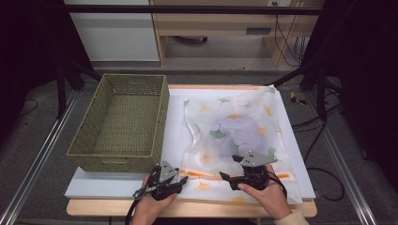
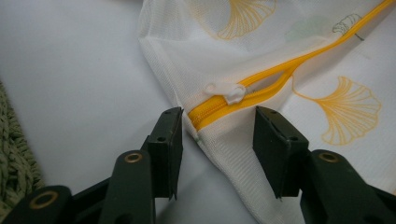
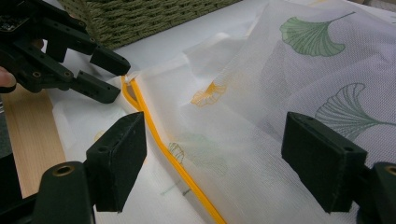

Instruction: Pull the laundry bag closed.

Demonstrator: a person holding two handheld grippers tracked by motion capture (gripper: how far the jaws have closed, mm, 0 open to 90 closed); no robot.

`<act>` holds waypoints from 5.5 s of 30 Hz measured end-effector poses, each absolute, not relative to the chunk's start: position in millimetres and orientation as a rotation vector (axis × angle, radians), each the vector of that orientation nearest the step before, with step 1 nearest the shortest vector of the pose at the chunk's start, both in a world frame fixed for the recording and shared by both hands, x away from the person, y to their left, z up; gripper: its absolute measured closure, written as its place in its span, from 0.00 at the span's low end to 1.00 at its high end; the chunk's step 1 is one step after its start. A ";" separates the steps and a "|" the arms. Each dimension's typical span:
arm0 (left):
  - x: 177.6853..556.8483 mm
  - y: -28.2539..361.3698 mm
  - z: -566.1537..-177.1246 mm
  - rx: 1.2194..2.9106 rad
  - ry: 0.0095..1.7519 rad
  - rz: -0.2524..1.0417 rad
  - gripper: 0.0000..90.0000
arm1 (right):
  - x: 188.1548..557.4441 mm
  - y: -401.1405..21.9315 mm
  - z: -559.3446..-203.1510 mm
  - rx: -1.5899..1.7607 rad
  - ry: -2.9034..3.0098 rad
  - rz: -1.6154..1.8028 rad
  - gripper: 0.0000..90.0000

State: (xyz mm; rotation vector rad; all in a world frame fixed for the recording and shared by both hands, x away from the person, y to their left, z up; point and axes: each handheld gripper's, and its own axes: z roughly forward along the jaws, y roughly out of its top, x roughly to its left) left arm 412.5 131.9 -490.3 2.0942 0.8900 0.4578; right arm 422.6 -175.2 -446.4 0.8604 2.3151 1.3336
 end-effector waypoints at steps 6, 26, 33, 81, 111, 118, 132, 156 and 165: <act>411.9 132.4 -490.8 2.082 0.898 0.451 0.69 | 422.4 -175.0 -446.2 0.860 2.316 1.334 0.25; 405.3 127.7 -491.5 2.051 0.928 0.496 0.97 | 421.3 -171.7 -445.6 0.852 2.318 1.335 0.24; 397.5 123.5 -470.2 2.019 0.898 0.592 0.98 | 419.4 -166.6 -440.0 0.828 2.313 1.329 0.25; 376.4 110.9 -427.9 2.036 0.727 0.828 0.98 | 435.6 -93.0 -394.8 0.525 2.530 1.237 0.73; 377.0 112.5 -427.1 2.031 0.719 0.811 0.98 | 447.0 -75.3 -398.5 0.444 2.638 1.163 0.68; 377.0 112.7 -426.9 2.028 0.722 0.804 0.98 | 448.4 -70.6 -400.5 0.423 2.663 1.138 0.70; 377.5 113.0 -427.1 2.031 0.732 0.795 0.98 | 440.2 -72.3 -405.8 0.395 2.633 1.100 0.74; 378.6 113.1 -429.0 2.040 0.746 0.789 0.98 | 432.1 -68.2 -413.3 0.436 2.604 1.082 0.91; 378.7 112.9 -429.6 2.044 0.747 0.790 0.98 | 433.3 -67.4 -410.0 0.468 2.612 1.092 0.90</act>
